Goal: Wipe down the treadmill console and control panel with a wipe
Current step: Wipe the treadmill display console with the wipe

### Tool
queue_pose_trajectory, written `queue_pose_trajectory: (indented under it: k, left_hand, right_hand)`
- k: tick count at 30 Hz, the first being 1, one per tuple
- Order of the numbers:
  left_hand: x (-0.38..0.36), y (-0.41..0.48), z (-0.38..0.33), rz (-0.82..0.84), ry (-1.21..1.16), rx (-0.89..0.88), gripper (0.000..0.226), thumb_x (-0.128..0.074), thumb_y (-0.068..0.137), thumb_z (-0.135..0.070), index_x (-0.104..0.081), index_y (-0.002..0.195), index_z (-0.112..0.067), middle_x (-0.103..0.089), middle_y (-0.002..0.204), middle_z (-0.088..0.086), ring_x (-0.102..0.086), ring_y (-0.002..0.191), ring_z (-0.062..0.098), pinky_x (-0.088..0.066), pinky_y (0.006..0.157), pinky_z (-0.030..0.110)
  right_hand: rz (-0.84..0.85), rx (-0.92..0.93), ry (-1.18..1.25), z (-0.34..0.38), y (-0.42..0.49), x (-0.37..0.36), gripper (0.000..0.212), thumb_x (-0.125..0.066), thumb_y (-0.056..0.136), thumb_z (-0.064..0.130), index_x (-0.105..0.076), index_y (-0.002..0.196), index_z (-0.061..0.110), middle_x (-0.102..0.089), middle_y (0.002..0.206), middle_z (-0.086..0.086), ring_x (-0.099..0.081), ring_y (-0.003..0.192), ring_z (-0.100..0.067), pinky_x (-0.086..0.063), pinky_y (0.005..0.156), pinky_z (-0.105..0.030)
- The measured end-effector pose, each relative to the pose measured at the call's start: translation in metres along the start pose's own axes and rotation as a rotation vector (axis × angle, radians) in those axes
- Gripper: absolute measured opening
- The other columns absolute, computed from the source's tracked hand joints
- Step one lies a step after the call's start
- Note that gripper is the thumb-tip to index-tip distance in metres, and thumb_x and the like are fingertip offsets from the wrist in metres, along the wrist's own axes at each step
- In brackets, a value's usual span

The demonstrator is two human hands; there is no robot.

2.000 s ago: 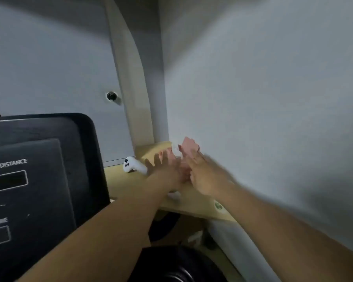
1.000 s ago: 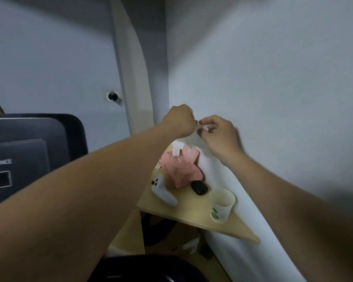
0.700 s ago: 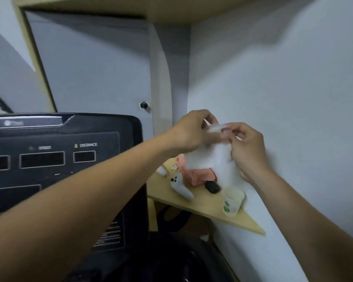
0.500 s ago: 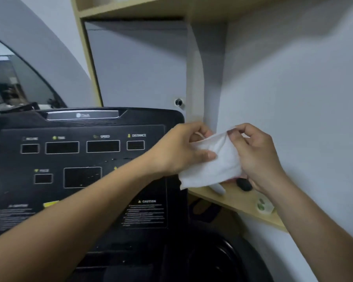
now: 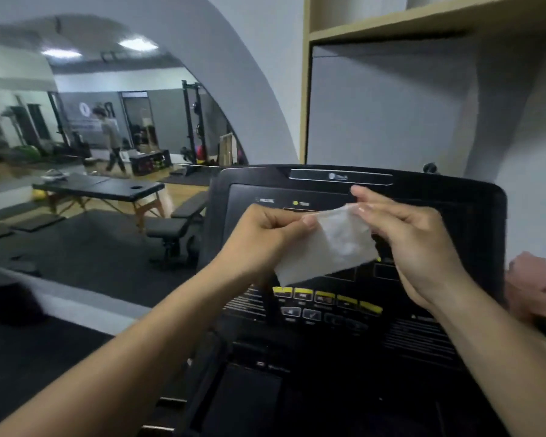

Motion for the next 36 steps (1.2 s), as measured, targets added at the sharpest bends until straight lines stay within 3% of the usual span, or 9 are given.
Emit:
queue_pose_trajectory:
  k: [3, 10, 16, 19, 21, 23, 28, 32, 36]
  left_hand:
    - [0.055, -0.002, 0.003, -0.107, -0.014, -0.076, 0.015, -0.065, 0.092, -0.015, -0.079, 0.096, -0.013, -0.077, 0.092, -0.005, -0.066, 0.084, 0.003, -0.05, 0.076, 0.021]
    - [0.13, -0.002, 0.031, -0.016, 0.052, -0.095, 0.018, -0.062, 0.095, -0.016, -0.076, 0.084, -0.015, -0.066, 0.068, -0.002, -0.053, 0.057, 0.008, -0.04, 0.051, 0.019]
    - [0.147, 0.003, 0.067, 0.005, -0.029, -0.08, 0.017, -0.06, 0.095, -0.013, -0.07, 0.082, -0.011, -0.047, 0.048, -0.012, -0.036, 0.044, 0.005, -0.028, 0.044, 0.015]
    - [0.148, 0.004, 0.074, 0.099, -0.165, -0.081, 0.006, -0.067, 0.089, -0.011, -0.072, 0.092, -0.014, -0.072, 0.076, 0.0, -0.061, 0.068, 0.008, -0.048, 0.063, 0.019]
    - [0.15, 0.005, 0.076, 0.159, -0.247, -0.075, 0.02, -0.071, 0.081, -0.014, -0.07, 0.101, -0.012, -0.074, 0.095, 0.007, -0.066, 0.086, 0.013, -0.053, 0.077, 0.024]
    - [0.154, 0.005, 0.08, 0.193, -0.305, -0.023, 0.031, -0.075, 0.076, -0.01, -0.068, 0.106, -0.011, -0.072, 0.103, 0.01, -0.067, 0.091, 0.017, -0.054, 0.079, 0.026]
    - [0.151, 0.005, 0.088, 0.305, -0.281, 0.266, 0.042, -0.071, 0.079, 0.008, -0.06, 0.115, -0.01, -0.07, 0.109, 0.018, -0.07, 0.093, 0.03, -0.058, 0.073, 0.039]
    - [0.141, 0.014, 0.078, 0.27, -0.424, 0.265, 0.036, -0.06, 0.085, 0.011, -0.062, 0.118, -0.005, -0.073, 0.101, 0.015, -0.071, 0.086, 0.028, -0.059, 0.071, 0.035]
    - [0.135, 0.018, 0.074, 0.175, -0.418, 0.23, 0.059, -0.058, 0.084, 0.016, -0.049, 0.132, -0.017, -0.072, 0.075, 0.006, -0.069, 0.069, 0.021, -0.056, 0.058, 0.03]
  right_hand:
    - [-0.023, 0.065, -0.029, 0.001, 0.007, -0.055, 0.015, -0.062, 0.091, 0.011, -0.076, 0.093, 0.015, -0.074, 0.101, 0.001, -0.067, 0.101, -0.015, -0.049, 0.098, -0.044]
    - [-0.11, 0.013, 0.005, -0.018, 0.01, -0.147, 0.02, -0.053, 0.098, 0.02, -0.062, 0.08, 0.015, -0.059, 0.076, -0.006, -0.054, 0.074, -0.018, -0.045, 0.072, -0.037]
    - [0.002, -0.225, 0.036, -0.037, -0.004, -0.181, 0.014, -0.057, 0.095, 0.028, -0.065, 0.095, 0.016, -0.071, 0.093, -0.005, -0.066, 0.088, -0.02, -0.053, 0.079, -0.039]
    - [0.269, -0.386, -0.005, -0.049, -0.012, -0.193, 0.039, -0.065, 0.085, 0.035, -0.064, 0.115, 0.01, -0.07, 0.112, -0.01, -0.065, 0.107, -0.023, -0.051, 0.095, -0.044]
    - [0.316, -0.493, -0.001, -0.054, -0.014, -0.193, 0.043, -0.066, 0.082, 0.035, -0.064, 0.115, 0.008, -0.07, 0.112, -0.012, -0.067, 0.103, -0.025, -0.056, 0.084, -0.044]
    - [0.293, -0.511, 0.025, -0.054, -0.008, -0.188, 0.031, -0.068, 0.086, 0.019, -0.065, 0.114, 0.006, -0.071, 0.105, -0.012, -0.068, 0.093, -0.025, -0.056, 0.07, -0.037]
    - [0.105, -0.376, 0.236, -0.039, 0.014, -0.176, 0.036, -0.063, 0.08, -0.012, -0.061, 0.111, 0.004, -0.07, 0.1, -0.013, -0.069, 0.091, -0.024, -0.056, 0.076, -0.036]
    - [-0.054, -0.44, 0.129, -0.045, 0.017, -0.167, 0.055, -0.072, 0.082, 0.008, -0.049, 0.132, 0.012, -0.068, 0.111, -0.01, -0.07, 0.093, -0.023, -0.058, 0.08, -0.04]
    - [0.023, -0.619, 0.203, -0.057, 0.004, -0.173, 0.072, -0.072, 0.084, 0.019, -0.032, 0.143, 0.009, -0.069, 0.107, -0.014, -0.07, 0.092, -0.026, -0.056, 0.083, -0.046]
Point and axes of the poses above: each hand's wrist, its own y-axis towards the middle knuckle, its own x-axis out of the back of the hand, z = x × y, the point moved 5 cm from there along y, towards the middle knuckle
